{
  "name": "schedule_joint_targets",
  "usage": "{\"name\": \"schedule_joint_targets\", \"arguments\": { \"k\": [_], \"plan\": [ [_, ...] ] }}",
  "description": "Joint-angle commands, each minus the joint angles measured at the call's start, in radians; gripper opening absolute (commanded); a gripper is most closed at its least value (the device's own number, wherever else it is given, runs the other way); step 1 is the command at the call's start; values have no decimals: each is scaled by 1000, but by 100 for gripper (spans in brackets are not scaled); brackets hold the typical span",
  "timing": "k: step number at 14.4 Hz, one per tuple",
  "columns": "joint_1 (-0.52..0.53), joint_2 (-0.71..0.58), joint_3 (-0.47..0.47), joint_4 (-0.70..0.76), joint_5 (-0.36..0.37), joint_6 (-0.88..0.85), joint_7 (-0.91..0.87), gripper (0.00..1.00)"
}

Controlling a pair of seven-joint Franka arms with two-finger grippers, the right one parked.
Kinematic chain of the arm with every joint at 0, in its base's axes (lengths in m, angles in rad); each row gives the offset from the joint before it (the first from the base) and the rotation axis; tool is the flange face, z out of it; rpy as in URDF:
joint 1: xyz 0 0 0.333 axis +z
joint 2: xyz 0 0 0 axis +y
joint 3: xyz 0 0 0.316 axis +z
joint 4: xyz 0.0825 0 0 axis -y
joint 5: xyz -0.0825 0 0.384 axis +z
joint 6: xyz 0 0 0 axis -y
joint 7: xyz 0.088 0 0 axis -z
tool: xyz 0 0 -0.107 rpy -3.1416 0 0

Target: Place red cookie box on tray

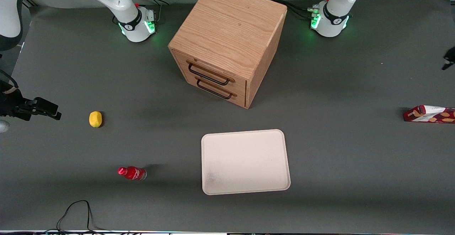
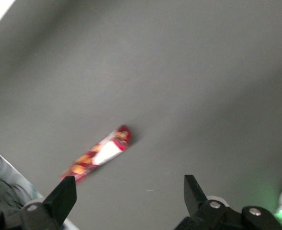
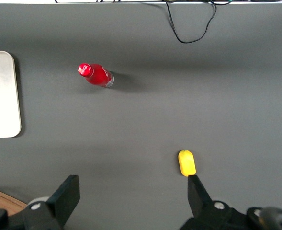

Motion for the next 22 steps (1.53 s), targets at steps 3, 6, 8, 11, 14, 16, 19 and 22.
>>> {"name": "schedule_joint_targets", "arguments": {
  "k": [3, 6, 8, 11, 14, 16, 19, 22],
  "plan": [
    [51, 189, 56, 78, -5, 85, 461, 100],
    [103, 307, 62, 132, -9, 89, 704, 99],
    [143, 405, 62, 184, -20, 105, 802, 99],
    [182, 496, 62, 195, -23, 189, 915, 99],
    [215, 582, 64, 192, -23, 230, 947, 99],
    [226, 620, 64, 188, -42, 298, 984, 99],
    [232, 678, 67, 175, -69, 373, 999, 99],
    [232, 709, 67, 158, -120, 407, 1001, 90]
  ]
}}
